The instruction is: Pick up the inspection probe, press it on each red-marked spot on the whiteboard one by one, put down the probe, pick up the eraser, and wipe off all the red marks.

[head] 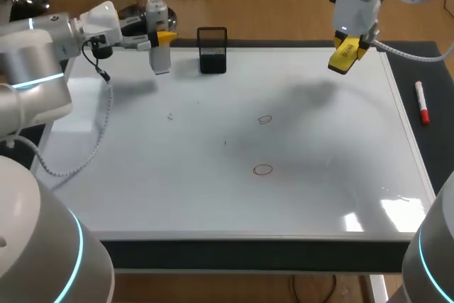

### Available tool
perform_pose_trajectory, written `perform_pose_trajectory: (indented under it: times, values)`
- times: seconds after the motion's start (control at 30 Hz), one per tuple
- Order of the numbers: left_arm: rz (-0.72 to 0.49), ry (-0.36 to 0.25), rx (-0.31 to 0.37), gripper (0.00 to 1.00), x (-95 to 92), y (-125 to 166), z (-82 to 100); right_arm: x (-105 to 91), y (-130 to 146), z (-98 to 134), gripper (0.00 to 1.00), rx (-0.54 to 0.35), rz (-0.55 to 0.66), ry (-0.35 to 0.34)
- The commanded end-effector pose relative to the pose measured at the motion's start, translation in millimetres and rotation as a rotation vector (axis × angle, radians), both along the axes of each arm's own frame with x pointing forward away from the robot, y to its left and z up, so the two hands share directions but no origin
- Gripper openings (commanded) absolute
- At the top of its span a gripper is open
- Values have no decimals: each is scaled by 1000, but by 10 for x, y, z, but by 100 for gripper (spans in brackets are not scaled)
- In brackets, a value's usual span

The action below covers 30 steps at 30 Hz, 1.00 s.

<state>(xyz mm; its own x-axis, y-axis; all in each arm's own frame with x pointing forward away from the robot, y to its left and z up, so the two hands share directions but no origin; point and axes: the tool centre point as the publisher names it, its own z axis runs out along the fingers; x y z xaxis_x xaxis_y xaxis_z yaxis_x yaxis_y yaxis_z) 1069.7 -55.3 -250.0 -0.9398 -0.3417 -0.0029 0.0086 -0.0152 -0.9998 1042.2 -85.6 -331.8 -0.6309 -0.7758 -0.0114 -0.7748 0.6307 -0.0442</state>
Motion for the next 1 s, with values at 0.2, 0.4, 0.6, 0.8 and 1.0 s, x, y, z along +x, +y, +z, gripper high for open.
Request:
perform_pose_trajectory:
  times: [0.2, 0.4, 0.6, 0.8, 1.0]
  values:
    - [13, -12, 0, 0, -34, 6, 48, 3, -4, 11, 0, -4, 2, 1]
    - [13, -12, 0, 0, -34, 6, 48, 3, -4, 11, 0, -4, 2, 1]
    - [13, -12, 0, 0, -34, 6, 48, 3, -4, 11, 0, -4, 2, 1]
    - [13, -12, 0, 0, -34, 6, 48, -18, 38, 10, 0, -16, 16, 2]
    - [13, -12, 0, 0, -34, 6, 48, -201, 337, -19, 0, -68, 112, 16]
